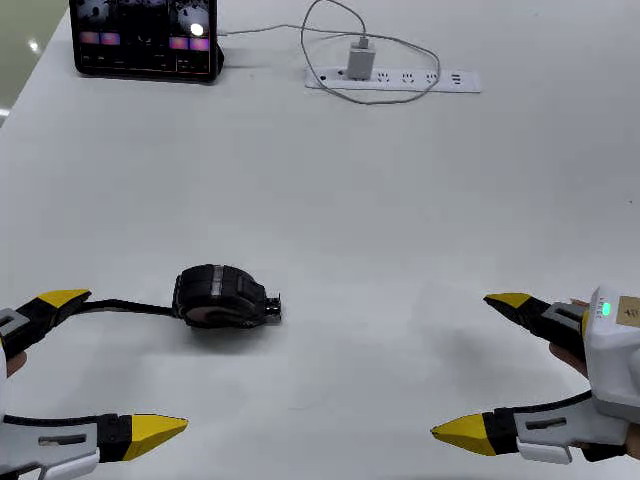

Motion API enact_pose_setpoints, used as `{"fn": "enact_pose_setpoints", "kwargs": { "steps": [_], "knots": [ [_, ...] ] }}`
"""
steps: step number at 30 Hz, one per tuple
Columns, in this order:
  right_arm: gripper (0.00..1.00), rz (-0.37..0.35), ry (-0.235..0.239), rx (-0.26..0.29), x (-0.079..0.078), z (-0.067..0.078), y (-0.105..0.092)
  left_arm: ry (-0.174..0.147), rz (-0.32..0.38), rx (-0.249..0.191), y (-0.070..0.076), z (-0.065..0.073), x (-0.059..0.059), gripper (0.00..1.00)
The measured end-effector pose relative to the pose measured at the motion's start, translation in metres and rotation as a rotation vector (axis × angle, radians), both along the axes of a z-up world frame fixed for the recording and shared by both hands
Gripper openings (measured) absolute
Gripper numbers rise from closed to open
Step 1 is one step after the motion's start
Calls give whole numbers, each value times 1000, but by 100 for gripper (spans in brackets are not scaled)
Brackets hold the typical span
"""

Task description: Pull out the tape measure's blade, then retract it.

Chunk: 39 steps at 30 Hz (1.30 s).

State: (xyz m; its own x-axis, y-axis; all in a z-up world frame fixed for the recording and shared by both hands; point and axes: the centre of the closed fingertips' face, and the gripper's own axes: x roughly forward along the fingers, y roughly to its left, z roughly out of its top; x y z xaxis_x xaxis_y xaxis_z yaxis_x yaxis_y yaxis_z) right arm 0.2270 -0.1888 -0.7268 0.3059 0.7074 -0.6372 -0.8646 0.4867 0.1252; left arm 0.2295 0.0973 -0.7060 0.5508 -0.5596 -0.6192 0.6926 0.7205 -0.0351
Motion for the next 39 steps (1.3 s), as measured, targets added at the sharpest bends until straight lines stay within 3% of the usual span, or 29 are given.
{"fn": "enact_pose_setpoints", "kwargs": {
  "steps": [17, 21, 22, 25, 39],
  "knots": [
    [96, -12, 13, -16, -6, -6, -16, 28, -10, 8, 6, -3, -5, 99],
    [96, -14, 14, -18, -6, -6, -18, 30, -7, -5, 6, -2, -6, 99],
    [96, -15, 15, -18, -6, -6, -18, 16, -10, 1, 7, -2, -5, 99],
    [96, -15, 17, -18, -6, -6, -18, 33, -10, -5, 7, -4, -8, 99],
    [96, -17, 27, -21, -10, -8, -19, 36, -24, 6, 8, -6, -9, 99]
  ]
}}
